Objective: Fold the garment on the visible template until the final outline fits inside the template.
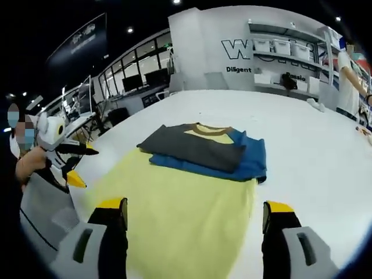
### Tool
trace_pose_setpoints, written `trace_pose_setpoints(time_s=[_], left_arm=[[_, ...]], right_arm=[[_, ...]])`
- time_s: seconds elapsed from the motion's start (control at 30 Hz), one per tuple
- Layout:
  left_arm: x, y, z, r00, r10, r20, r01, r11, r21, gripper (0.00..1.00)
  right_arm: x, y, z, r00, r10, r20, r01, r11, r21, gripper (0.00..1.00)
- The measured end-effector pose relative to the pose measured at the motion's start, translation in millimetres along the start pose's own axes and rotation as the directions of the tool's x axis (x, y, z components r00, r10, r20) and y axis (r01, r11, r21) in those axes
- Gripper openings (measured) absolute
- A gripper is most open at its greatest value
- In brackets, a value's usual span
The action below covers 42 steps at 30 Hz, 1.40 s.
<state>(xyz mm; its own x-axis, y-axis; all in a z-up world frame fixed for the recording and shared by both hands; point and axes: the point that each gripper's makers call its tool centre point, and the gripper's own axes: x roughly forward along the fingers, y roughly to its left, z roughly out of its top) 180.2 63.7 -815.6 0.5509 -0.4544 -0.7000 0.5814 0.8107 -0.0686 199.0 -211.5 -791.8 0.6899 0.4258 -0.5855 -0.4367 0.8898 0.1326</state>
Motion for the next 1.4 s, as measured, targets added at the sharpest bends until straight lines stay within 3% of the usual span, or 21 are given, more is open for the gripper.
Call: trace_pose_setpoints(time_s=[0.23, 0.47, 0.63, 0.83, 0.9, 1.13, 1.27, 1.4], left_arm=[[-13, 0.0, -19.6, 0.999, 0.018, -0.047, -0.02, 0.999, -0.039, 0.84], [-19, -5.4, -44.0, 0.99, 0.024, -0.136, -0.038, 0.994, -0.102, 0.73], [-21, -10.4, -59.3, 0.981, 0.033, -0.191, -0.046, 0.997, -0.063, 0.71], [-23, -13.7, -61.4, 0.98, 0.017, -0.196, -0.041, 0.993, -0.115, 0.63], [-23, -13.2, -69.5, 0.972, 0.019, -0.234, -0.054, 0.988, -0.147, 0.61], [-24, -17.3, -74.7, 0.967, 0.03, -0.254, -0.07, 0.986, -0.151, 0.52], [-23, -17.9, -79.5, 0.96, 0.045, -0.278, -0.083, 0.989, -0.126, 0.38], [-21, -20.2, -82.4, 0.956, 0.034, -0.29, -0.08, 0.986, -0.147, 0.4]], right_arm=[[-12, 5, -26.3, 0.998, -0.001, -0.069, 0.0, 1.0, -0.016, 0.9], [-24, 8, -53.0, 0.993, -0.01, -0.12, 0.01, 1.0, 0.0, 0.85], [-32, 9, -68.0, 0.989, -0.017, -0.145, 0.019, 1.0, 0.016, 0.8], [-40, 4, -83.9, 0.979, -0.039, -0.199, 0.042, 0.999, 0.006, 0.67], [-43, 4, -88.6, 0.976, -0.047, -0.213, 0.047, 0.999, -0.003, 0.61], [-46, 3, -107.4, 0.96, -0.059, -0.273, 0.06, 0.998, -0.002, 0.48], [-48, 1, -112.4, 0.955, -0.062, -0.291, 0.069, 0.998, 0.012, 0.45], [-50, -3, -115.3, 0.95, -0.076, -0.304, 0.083, 0.996, 0.012, 0.35]])
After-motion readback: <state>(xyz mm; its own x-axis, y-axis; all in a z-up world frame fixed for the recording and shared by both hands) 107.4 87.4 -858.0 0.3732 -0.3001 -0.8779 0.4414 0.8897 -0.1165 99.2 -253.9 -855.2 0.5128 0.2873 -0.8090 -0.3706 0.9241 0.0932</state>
